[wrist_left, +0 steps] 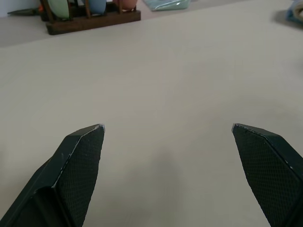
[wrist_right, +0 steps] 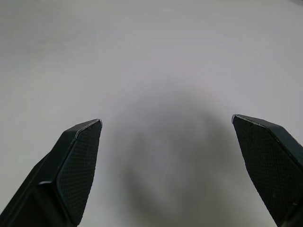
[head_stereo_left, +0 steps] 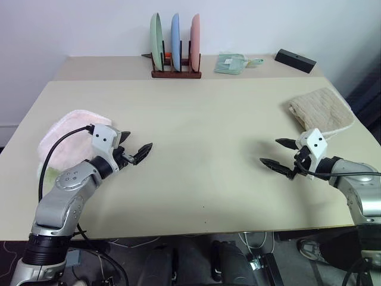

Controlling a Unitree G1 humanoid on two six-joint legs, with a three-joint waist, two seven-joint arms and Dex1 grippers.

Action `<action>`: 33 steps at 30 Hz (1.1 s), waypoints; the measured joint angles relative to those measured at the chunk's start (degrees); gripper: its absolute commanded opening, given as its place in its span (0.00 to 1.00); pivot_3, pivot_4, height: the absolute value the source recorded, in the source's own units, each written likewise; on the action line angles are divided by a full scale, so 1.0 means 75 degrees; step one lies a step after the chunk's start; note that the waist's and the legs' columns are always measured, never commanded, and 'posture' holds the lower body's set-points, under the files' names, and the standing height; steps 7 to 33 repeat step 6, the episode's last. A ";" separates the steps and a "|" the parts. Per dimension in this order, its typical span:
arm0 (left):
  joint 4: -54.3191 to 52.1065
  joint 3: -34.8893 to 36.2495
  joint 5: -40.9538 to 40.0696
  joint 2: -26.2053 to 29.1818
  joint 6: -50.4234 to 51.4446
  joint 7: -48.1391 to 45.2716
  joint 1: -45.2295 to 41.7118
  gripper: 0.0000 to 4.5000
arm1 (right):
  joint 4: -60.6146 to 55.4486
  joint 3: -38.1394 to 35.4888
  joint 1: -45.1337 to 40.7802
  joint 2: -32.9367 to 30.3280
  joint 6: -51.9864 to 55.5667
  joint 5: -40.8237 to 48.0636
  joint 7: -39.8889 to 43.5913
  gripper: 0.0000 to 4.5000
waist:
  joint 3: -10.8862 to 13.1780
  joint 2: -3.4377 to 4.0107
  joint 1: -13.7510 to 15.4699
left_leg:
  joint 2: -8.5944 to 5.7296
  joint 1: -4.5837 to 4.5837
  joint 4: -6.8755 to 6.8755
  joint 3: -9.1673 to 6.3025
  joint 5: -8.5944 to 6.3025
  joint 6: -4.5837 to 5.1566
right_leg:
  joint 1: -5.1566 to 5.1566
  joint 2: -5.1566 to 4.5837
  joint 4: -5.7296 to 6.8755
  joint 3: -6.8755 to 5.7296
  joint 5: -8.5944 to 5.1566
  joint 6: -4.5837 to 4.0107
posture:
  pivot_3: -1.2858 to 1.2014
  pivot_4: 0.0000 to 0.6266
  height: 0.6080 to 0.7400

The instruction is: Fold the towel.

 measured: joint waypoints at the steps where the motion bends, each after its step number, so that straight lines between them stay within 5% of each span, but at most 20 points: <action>1: -0.0003 -0.0006 0.0039 -0.0103 -0.0003 -0.0064 -0.0026 0.98 | -0.0048 -0.0022 0.0054 0.0000 0.0039 0.0075 0.0005 1.00 | 0.0000 0.0000 -0.0001 | 0.0000 0.0000 0.0000 0.0000 0.0000 0.0000 | 0.0000 -0.0001 0.0001 0.0000 0.0000 0.0001 | 0.52 0.24 1.00; 33: -0.0019 -0.0239 0.0170 -0.0446 0.0005 -0.0255 -0.0056 0.98 | -0.0097 -0.0149 0.0142 0.0000 0.0228 0.0218 -0.0043 1.00 | 0.0000 0.0000 0.0000 | 0.0003 0.0002 0.0000 -0.0001 0.0000 0.0000 | 0.0000 0.0000 0.0003 0.0000 0.0001 0.0000 | 0.52 0.24 1.00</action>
